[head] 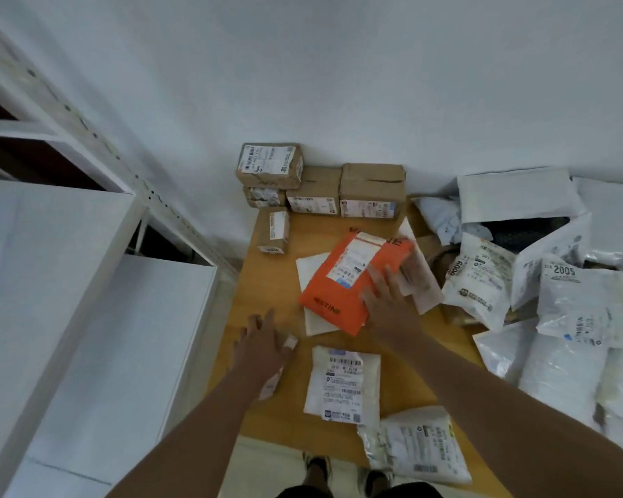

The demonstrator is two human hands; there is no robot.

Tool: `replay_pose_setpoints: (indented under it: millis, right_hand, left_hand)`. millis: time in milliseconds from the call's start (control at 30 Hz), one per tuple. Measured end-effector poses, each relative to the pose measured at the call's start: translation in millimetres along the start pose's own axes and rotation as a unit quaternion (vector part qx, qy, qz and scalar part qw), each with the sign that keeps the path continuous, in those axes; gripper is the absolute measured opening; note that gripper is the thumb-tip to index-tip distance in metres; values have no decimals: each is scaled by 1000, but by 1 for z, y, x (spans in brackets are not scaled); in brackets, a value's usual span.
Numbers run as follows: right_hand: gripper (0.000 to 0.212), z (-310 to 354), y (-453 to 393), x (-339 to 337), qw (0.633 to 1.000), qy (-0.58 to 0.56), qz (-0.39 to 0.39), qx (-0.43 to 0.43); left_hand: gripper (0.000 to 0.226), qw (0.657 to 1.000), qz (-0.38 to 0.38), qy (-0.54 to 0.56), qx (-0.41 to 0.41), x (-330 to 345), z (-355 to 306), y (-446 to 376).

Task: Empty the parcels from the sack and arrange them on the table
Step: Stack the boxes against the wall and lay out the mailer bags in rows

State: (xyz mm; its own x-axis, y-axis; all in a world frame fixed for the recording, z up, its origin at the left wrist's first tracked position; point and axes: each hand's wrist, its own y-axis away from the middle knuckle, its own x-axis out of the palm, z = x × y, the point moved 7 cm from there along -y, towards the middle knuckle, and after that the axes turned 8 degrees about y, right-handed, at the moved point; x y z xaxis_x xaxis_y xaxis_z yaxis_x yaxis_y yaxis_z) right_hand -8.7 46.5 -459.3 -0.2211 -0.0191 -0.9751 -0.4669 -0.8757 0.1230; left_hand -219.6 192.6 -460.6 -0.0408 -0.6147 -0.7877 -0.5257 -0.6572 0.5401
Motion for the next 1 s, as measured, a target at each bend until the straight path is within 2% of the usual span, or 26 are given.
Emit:
replay_pose_setpoints:
  millis: [67,133,233,333,400,467,533,600,700,733,800,900,1000]
  right_hand:
    - [47,-8,-3,10,999,8,34,24]
    - [37,-12,-4,6,999,26,-1,40]
    - [54,-29,1,-9,990,70,-44,117]
    - [68,-59,6,-21,967,83,-69,232]
    - [71,-70,3,-29,962,76,-58,257]
    - [65,-68,-5,-32,969,71,-63,228]
    - [63,-52,-6,-34,981,64,-81,164]
    - [67,-38,10,-38,980,54,-132,141]
    - [62,-24,67,-27,969,52,-183,160]
    - [63,-20,91,-14,972,52,-176,147]
    - [72,-10,140,28,988,59,-104,99]
    - [82,-3,194,78,995,80,4,55]
    - [78,-10,192,87,994,86,17,59]
  left_hand:
    - [88,997,-63,43,-26,-16,6,-10]
    - [88,992,-95,73,-45,-27,8,-20]
    - [87,987,-138,72,-37,-36,-7,-27]
    - [79,981,-172,53,74,-36,-47,-28]
    - [76,976,-142,49,160,-30,-80,-29]
    - [82,976,-66,-1,206,-11,-104,-38]
    - [90,974,-2,-58,217,16,-116,-45]
    - [87,964,-38,-89,249,30,-126,-41]
    - [65,928,-135,-42,344,49,-137,-14]
    - [61,918,-146,-27,368,58,-138,-2]
    - [55,909,-130,-18,395,79,-135,19]
    - [53,912,-89,-82,392,116,-118,35]
    - [56,927,-71,-119,347,137,-106,33]
